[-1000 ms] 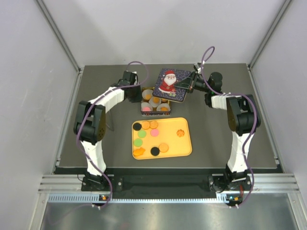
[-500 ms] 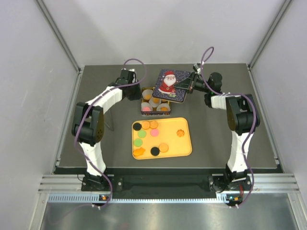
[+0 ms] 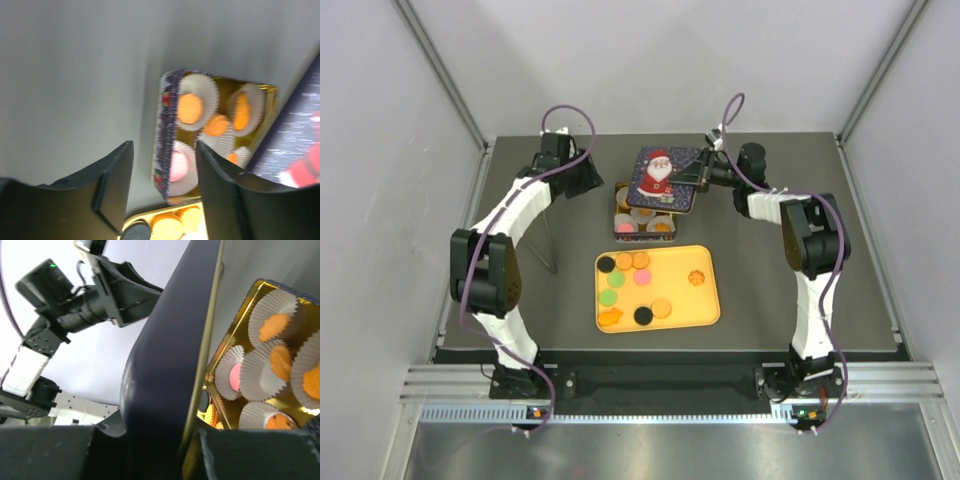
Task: Pack the cookies
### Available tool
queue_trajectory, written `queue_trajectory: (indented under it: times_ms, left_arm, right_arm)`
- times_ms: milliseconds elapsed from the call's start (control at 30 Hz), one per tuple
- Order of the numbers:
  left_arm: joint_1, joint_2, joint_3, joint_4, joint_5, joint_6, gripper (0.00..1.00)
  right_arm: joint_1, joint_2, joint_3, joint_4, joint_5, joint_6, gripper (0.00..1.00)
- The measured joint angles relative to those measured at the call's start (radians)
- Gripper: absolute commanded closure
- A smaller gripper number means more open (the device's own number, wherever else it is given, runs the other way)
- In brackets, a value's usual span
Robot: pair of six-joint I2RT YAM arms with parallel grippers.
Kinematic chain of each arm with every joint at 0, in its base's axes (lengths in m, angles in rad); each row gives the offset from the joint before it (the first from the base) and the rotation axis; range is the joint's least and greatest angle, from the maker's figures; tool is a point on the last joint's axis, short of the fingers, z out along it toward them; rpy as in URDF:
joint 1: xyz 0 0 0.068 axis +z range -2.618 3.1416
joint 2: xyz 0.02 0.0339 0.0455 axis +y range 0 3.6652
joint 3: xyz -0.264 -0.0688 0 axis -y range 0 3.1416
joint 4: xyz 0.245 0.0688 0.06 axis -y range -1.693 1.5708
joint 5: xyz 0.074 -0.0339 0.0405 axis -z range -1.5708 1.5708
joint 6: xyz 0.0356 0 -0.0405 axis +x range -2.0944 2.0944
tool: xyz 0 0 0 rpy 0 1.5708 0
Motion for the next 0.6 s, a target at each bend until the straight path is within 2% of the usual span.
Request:
queue_trajectory:
  times_ms: [267,600]
  left_arm:
    - [0.002,-0.027,-0.026,0.060,0.125,-0.035,0.32]
    - [0.002,0.035,-0.089,0.138,0.260,-0.055,0.29]
  right_arm:
    - [0.083,0.072,0.111,-0.111,0.002,-0.064,0.98]
    - [0.114,0.148,0.142,-0.190,-0.001,-0.097,0.97]
